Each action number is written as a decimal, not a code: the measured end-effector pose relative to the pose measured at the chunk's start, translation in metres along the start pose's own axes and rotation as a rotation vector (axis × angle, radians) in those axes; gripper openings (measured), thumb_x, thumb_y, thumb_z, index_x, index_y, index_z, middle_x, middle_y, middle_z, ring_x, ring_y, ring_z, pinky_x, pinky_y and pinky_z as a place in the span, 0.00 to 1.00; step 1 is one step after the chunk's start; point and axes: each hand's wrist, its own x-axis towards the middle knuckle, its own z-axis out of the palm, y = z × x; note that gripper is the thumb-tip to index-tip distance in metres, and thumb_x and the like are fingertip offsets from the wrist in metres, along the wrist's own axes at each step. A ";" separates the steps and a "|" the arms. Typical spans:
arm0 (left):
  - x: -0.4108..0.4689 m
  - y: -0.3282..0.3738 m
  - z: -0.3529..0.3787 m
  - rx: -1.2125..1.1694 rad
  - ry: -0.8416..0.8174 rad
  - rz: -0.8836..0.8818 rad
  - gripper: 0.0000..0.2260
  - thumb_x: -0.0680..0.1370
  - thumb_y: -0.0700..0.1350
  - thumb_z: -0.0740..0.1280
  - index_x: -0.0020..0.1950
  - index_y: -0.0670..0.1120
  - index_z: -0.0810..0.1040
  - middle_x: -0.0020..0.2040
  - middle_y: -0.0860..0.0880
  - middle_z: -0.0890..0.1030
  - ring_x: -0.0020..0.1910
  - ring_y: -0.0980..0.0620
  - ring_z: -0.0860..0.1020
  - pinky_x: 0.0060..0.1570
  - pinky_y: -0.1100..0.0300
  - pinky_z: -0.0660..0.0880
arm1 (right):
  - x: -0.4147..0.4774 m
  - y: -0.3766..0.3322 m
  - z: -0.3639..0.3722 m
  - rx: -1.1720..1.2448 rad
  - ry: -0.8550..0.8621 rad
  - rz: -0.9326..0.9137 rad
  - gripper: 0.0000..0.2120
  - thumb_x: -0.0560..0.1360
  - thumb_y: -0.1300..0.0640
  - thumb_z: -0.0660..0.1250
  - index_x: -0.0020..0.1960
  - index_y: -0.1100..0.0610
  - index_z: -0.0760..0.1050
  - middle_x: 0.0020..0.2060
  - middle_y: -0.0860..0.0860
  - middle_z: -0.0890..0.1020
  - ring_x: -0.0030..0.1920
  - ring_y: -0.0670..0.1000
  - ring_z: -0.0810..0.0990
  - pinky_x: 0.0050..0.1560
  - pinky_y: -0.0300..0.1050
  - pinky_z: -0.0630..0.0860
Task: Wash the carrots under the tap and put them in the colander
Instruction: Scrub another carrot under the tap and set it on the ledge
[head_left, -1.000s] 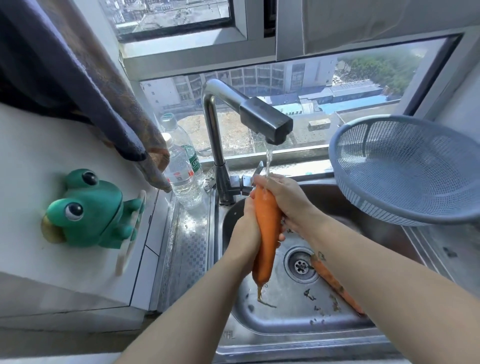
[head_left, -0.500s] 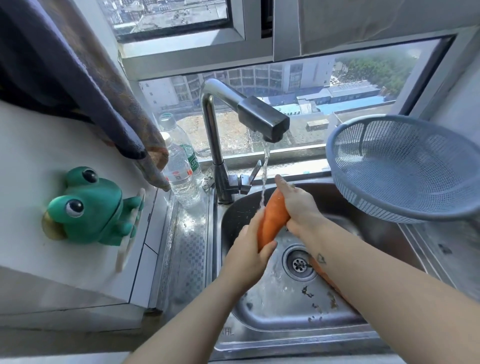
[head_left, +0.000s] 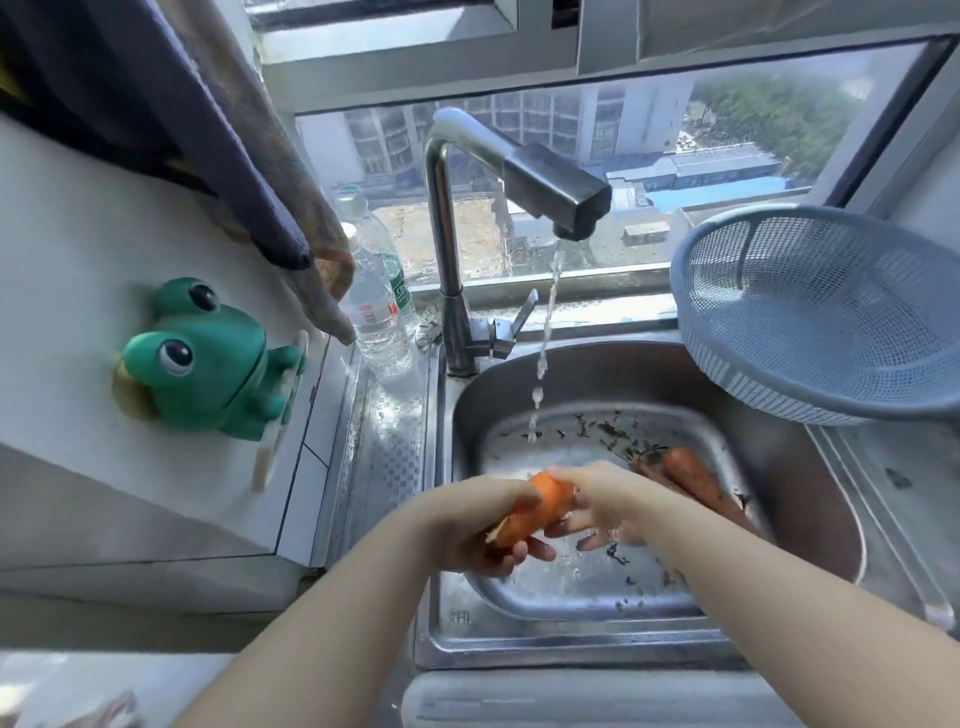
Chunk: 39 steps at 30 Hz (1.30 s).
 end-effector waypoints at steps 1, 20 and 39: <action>-0.004 -0.001 -0.004 0.039 0.046 0.016 0.08 0.79 0.44 0.58 0.52 0.42 0.74 0.44 0.44 0.77 0.25 0.57 0.71 0.29 0.67 0.70 | 0.000 0.000 0.006 0.030 -0.037 0.010 0.14 0.80 0.49 0.59 0.60 0.56 0.73 0.46 0.53 0.83 0.41 0.52 0.85 0.43 0.48 0.76; 0.031 -0.055 -0.088 0.737 1.095 0.250 0.27 0.80 0.40 0.56 0.76 0.57 0.54 0.76 0.46 0.51 0.55 0.40 0.75 0.53 0.49 0.73 | 0.000 -0.010 0.030 -0.050 -0.022 -0.047 0.03 0.80 0.51 0.62 0.50 0.49 0.73 0.51 0.51 0.82 0.40 0.50 0.81 0.46 0.44 0.70; 0.086 -0.030 0.014 1.145 0.511 0.316 0.16 0.81 0.52 0.58 0.69 0.54 0.69 0.67 0.54 0.74 0.62 0.52 0.75 0.57 0.55 0.71 | 0.063 0.088 -0.090 -0.698 0.435 -0.108 0.25 0.74 0.35 0.57 0.69 0.39 0.68 0.68 0.44 0.71 0.67 0.53 0.71 0.64 0.45 0.67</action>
